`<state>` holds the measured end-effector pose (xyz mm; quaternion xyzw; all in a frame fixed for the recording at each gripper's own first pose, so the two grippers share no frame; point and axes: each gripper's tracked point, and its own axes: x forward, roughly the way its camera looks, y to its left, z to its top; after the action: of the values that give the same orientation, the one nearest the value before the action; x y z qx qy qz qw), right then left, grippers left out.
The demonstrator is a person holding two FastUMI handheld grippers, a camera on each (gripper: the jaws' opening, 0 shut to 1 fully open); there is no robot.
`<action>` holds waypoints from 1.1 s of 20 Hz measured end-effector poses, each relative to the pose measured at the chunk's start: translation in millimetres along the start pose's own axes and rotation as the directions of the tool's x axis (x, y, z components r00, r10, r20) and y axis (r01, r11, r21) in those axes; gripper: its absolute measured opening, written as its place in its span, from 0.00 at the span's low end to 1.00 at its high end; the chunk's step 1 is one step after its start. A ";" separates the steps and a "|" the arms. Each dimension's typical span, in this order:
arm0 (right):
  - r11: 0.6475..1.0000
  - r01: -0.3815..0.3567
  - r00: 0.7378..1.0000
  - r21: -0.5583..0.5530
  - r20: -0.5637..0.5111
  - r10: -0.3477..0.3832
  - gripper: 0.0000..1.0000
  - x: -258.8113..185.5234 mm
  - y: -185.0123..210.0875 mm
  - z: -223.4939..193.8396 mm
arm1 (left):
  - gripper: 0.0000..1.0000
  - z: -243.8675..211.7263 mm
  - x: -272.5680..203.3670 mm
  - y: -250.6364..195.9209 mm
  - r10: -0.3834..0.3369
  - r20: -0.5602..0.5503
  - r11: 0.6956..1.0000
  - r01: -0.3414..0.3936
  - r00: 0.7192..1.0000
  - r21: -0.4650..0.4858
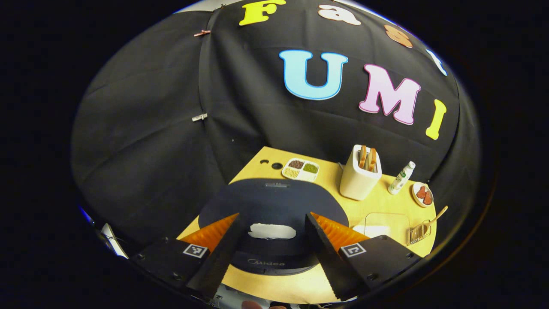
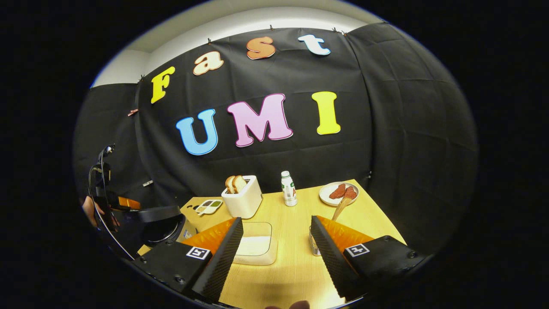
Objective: Close the left gripper, press the button to open the rice cooker; take a wooden spoon from the chopstick holder with the right hand, scoop a spoonful of rice and pour it into the rice cooker, then put the wooden spoon back into the chopstick holder.
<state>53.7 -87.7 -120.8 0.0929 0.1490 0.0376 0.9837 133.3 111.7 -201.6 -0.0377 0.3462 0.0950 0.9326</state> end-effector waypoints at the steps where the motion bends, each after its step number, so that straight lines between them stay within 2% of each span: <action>1: 1.000 -0.002 1.000 -0.002 -0.004 0.002 0.98 -1.4 -0.4 -1.3 | 0.97 -11.2 2.8 0.3 -0.001 -0.016 1.000 0.001 1.000 -0.007; 8: 1.000 -0.005 1.000 -0.011 -0.008 0.005 0.98 -8.3 -0.4 -5.6 | 0.98 -69.5 22.6 5.1 0.001 -0.121 1.000 -0.001 0.993 0.005; 22: 1.000 -0.011 1.000 -0.012 -0.001 0.011 0.98 -8.5 6.1 -4.2 | 0.98 -71.3 25.7 6.5 0.013 -0.060 1.000 -0.013 0.998 0.001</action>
<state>44.1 -81.9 -121.1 0.0877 0.1487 0.0439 0.9840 105.6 112.3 -272.4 -0.0380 0.3743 0.0999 0.9211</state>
